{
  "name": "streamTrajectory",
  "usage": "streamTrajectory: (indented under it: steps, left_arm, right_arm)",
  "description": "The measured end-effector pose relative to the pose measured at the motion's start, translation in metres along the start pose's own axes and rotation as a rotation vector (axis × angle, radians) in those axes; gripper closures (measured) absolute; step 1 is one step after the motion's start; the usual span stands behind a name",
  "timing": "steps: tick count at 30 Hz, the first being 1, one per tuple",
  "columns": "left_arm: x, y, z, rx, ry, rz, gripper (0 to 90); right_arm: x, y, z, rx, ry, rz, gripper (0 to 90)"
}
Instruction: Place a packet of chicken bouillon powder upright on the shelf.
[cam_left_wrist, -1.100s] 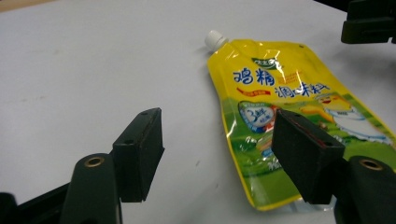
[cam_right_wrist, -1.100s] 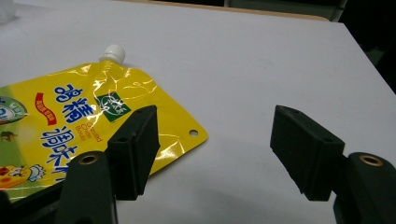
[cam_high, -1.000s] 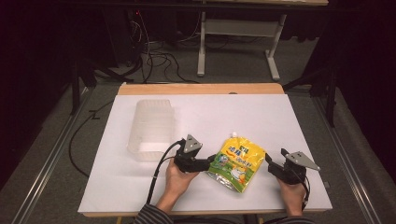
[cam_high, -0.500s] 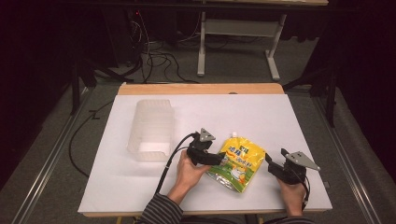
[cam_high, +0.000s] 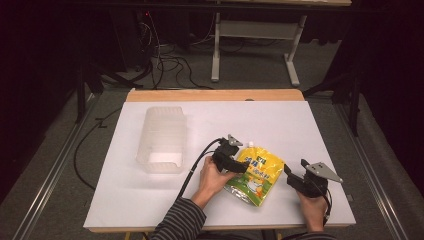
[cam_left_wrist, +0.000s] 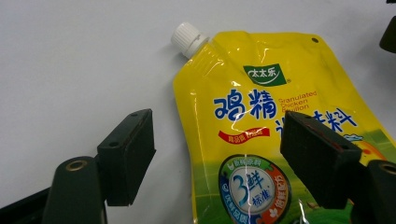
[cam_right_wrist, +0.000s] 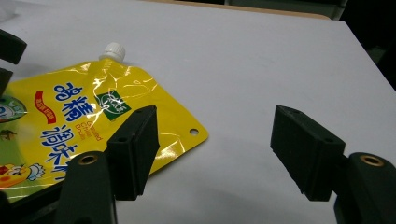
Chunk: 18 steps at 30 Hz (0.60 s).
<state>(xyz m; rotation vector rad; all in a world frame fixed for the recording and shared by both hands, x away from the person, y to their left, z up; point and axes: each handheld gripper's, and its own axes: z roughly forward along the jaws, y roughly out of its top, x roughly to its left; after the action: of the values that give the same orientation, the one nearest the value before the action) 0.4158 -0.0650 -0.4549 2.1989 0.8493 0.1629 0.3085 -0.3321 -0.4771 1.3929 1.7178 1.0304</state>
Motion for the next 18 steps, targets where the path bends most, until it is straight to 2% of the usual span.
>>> streamTrajectory:
  steps: [4, 7, 9, 15, 18]
  left_arm:
    - [0.000, 0.000, 0.008, 0.008, -0.005, -0.026, 25.8]
    - [0.001, -0.002, 0.013, 0.026, -0.029, -0.043, 25.7]
    - [0.000, -0.003, 0.017, 0.051, -0.024, -0.031, 25.8]
    - [-0.005, -0.006, 0.018, 0.056, 0.010, 0.020, 26.6]
    - [-0.007, -0.006, 0.018, 0.051, -0.002, 0.028, 31.4]
  right_arm:
    - [0.001, 0.000, 0.000, 0.001, 0.002, -0.003, 32.7]
    - [0.001, 0.000, 0.000, -0.001, 0.006, -0.006, 32.7]
    - [0.001, 0.000, -0.001, -0.006, 0.004, -0.002, 32.7]
    - [0.001, 0.000, 0.000, -0.003, 0.002, -0.005, 32.7]
    - [0.001, 0.000, 0.000, 0.003, 0.001, -0.013, 32.7]
